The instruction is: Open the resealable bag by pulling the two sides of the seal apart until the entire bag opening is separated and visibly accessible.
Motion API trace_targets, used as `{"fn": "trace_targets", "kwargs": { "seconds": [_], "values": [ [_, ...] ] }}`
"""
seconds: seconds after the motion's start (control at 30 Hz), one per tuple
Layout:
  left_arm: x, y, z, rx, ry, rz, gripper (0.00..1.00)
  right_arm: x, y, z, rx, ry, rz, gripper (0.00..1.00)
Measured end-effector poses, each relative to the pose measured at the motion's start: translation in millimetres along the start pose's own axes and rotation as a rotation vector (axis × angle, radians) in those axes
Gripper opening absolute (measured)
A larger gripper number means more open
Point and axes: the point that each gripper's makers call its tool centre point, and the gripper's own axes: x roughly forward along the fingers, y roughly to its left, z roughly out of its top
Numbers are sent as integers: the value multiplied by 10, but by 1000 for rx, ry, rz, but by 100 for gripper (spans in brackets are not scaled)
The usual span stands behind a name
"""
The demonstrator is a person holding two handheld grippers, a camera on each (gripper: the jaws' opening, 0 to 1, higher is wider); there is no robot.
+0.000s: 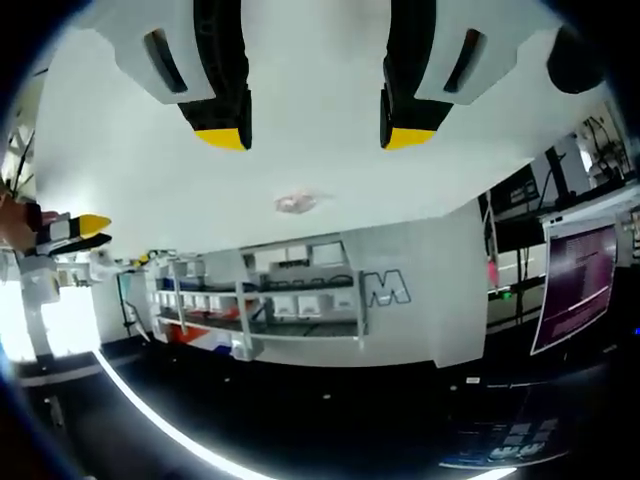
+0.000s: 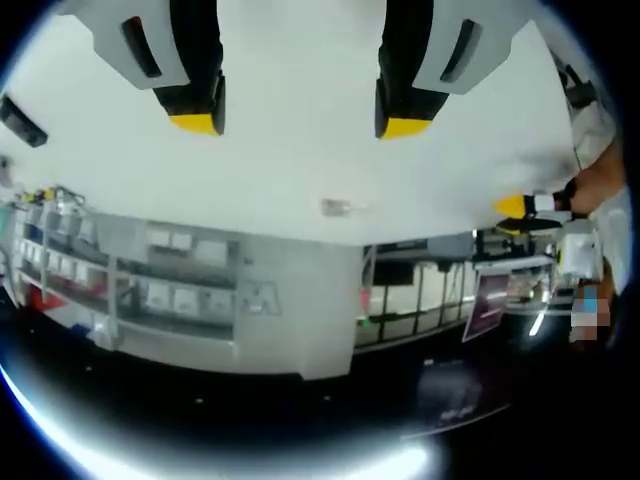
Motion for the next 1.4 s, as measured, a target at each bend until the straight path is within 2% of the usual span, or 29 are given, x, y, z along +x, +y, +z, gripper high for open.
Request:
{"fn": "trace_targets", "kwargs": {
  "seconds": [0.33, 1.4],
  "values": [
    [7, -34, 30, 5, -6, -5, 50, 4, -18, 16, -1, -5, 1, 60],
    [12, -44, -20, -9, -13, -5, 50, 109, -3, 9, -7, -1, 14, 59]
  ]
}}
